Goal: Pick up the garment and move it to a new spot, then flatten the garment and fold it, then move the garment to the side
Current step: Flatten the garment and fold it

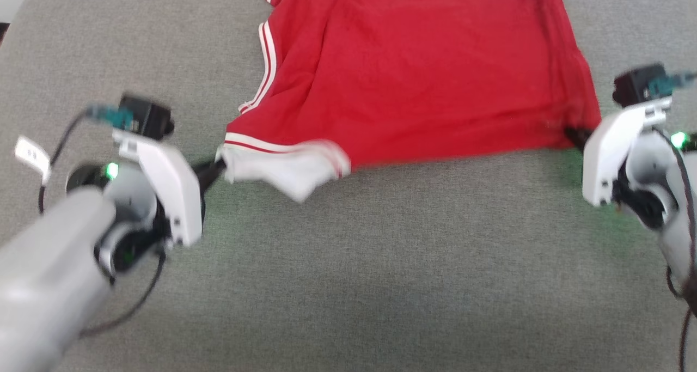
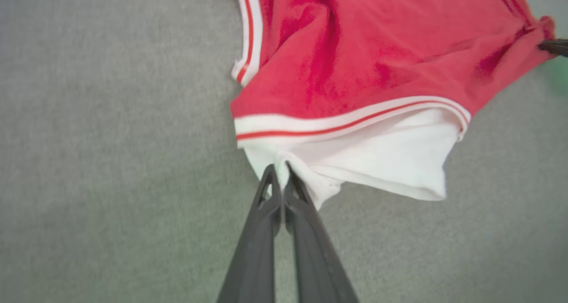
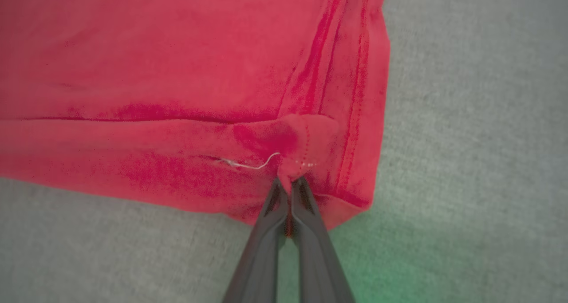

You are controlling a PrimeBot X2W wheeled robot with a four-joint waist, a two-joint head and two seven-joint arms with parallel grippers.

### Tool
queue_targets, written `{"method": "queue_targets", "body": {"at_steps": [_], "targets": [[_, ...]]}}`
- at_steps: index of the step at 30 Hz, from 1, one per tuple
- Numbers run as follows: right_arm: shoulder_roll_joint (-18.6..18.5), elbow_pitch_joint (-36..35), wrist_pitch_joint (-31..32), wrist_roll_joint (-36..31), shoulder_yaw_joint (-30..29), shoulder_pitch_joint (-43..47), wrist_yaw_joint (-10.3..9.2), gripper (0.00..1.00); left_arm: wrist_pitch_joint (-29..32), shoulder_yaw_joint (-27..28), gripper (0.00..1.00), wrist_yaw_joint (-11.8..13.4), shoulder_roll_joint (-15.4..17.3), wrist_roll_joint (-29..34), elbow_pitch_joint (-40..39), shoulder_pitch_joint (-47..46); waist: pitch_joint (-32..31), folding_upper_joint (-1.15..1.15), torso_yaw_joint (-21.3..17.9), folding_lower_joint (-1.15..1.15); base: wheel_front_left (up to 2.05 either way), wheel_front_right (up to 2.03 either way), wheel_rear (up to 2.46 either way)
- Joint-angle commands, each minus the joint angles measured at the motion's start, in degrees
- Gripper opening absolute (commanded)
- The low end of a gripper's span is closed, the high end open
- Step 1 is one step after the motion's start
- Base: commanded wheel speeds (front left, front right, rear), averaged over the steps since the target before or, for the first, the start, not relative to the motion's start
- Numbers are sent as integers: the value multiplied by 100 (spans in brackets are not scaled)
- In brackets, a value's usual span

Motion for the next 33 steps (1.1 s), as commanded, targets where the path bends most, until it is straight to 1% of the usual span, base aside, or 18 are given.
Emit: {"method": "queue_targets", "body": {"at_steps": [1, 5, 7, 10, 16, 21, 22, 23, 25, 26, 28, 33], "targets": [[-182, -401, 202, 132, 54, 355, -10, 0, 29, -17, 0, 174, 172, -148, -335, 319, -18, 0, -20, 0, 0, 0, 0], [-624, -1355, 634, 374, -24, 1169, -10, 0, 159, -67, 0, 635, 597, -363, -1190, 954, -46, 0, -51, 0, 0, 0, 0], [-796, -1834, 903, 465, -65, 1559, -10, 0, 183, -76, 0, 884, 804, -478, -1574, 1256, -48, 0, -70, 0, 0, 0, 0], [-1024, -2463, 1310, 605, -280, 2128, -10, 0, 200, -93, 0, 1202, 1056, -616, -2129, 1631, -50, 0, -88, 0, 0, 0, 0], [-1303, -3595, 2175, 810, -797, 3199, -10, 0, 296, -100, 0, 1784, 1523, -878, -3000, 2165, -42, 0, -106, 0, 0, 0, 0], [-1363, -4425, 2920, 1000, -1226, 3985, -9, 0, 453, -167, 0, 2168, 1795, -1121, -3527, 2482, -24, 0, -132, 0, 0, 0, 0], [-1363, -4425, 2920, 1000, -1226, 3985, -9, 0, 453, -167, 0, 2168, 1795, -1121, -3527, 2482, -24, 0, -132, 0, 0, 0, 0], [-1328, -4701, 3158, 1014, -1425, 4203, -9, 0, 512, -195, 0, 2275, 1866, -1155, -3687, 2544, -6, 0, -144, 0, 0, 0, 0], [-1233, -4934, 3271, 977, -1654, 4362, -9, 0, 450, -148, 0, 2318, 1900, -1161, -3796, 2540, 18, 0, -154, 0, 0, 0, 0], [-1233, -4934, 3271, 977, -1654, 4362, -9, 0, 450, -148, 0, 2318, 1900, -1161, -3796, 2540, 18, 0, -154, 0, 0, 0, 0], [-1114, -5139, 3322, 925, -1870, 4467, -8, 0, 358, -86, 0, 2319, 1919, -1084, -3856, 2460, 36, 0, -163, 0, 0, 0, 0], [-764, -5579, 3368, 757, -2334, 4557, -8, 0, 173, 69, 0, 2228, 1946, -825, -3944, 2181, 45, 0, -211, 0, 0, 0, 0]]}}
